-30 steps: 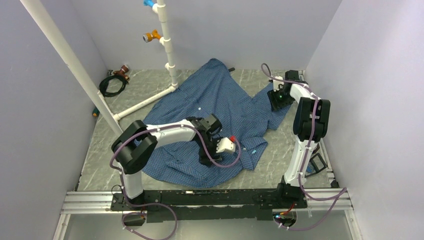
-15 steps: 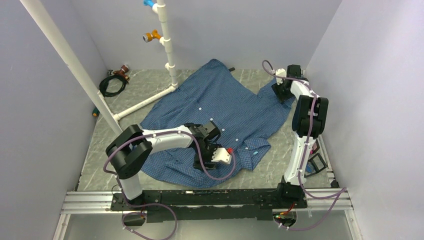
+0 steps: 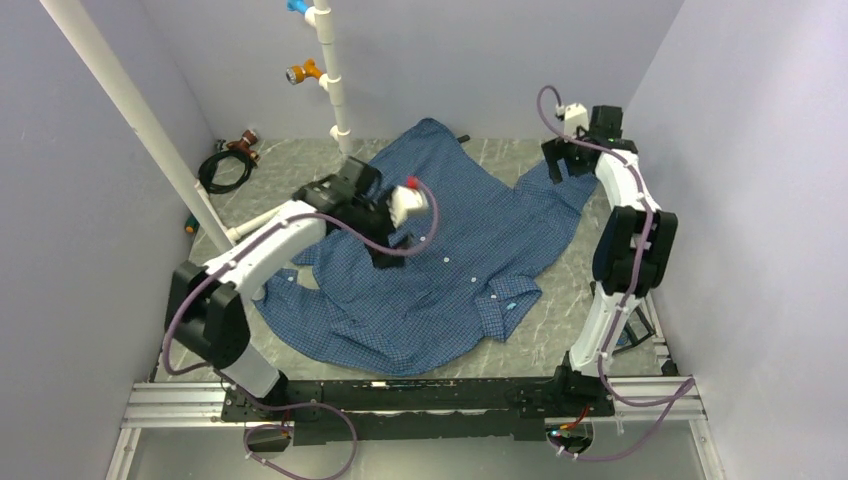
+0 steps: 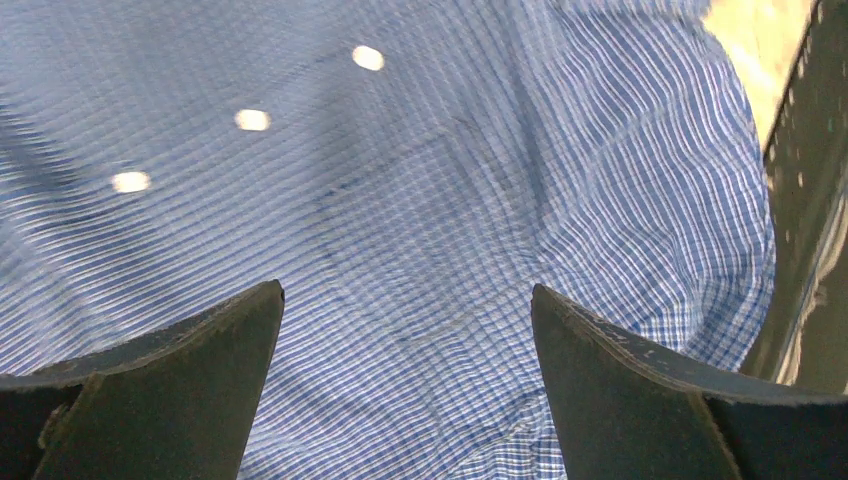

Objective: Remove the brooch from the garment
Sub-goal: Reset both arms

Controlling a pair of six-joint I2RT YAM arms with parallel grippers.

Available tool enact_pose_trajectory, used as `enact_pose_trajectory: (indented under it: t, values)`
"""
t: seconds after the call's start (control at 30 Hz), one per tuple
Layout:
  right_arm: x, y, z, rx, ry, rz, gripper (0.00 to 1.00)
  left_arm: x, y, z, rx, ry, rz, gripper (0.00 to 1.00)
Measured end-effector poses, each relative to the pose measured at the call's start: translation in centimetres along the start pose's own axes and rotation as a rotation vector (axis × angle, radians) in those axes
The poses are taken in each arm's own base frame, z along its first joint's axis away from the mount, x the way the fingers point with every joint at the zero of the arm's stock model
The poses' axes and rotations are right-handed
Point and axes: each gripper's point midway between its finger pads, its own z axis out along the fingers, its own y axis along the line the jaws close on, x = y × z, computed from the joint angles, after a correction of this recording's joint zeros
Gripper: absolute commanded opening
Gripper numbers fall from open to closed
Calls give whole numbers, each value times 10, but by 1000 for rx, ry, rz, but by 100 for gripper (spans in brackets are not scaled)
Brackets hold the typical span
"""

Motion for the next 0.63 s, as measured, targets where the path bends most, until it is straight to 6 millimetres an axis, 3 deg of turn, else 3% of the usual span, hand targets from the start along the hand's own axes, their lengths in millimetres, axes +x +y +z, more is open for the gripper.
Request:
enact_pose_trajectory:
  t: [0.13, 0.2, 0.3, 0.37, 0.43, 0.63]
  values:
    - [-63, 12, -78, -36, -212, 29, 100, -31, 46, -62, -158, -163, -104, 100]
    - [-86, 24, -117, -61, -304, 31, 100, -31, 59, -83, -218, -202, -137, 100]
    - [-98, 49, -162, -115, -390, 38, 100, -18, 70, -103, -293, -235, -186, 100]
    - [-93, 75, -181, -172, -417, 51, 100, -1, 72, -107, -324, -228, -222, 100]
    - [-78, 99, -186, -226, -409, 69, 100, 16, 71, -104, -344, -206, -261, 99]
    - [4, 173, -169, -370, -256, 131, 100, 58, 72, -88, -378, -126, -338, 99]
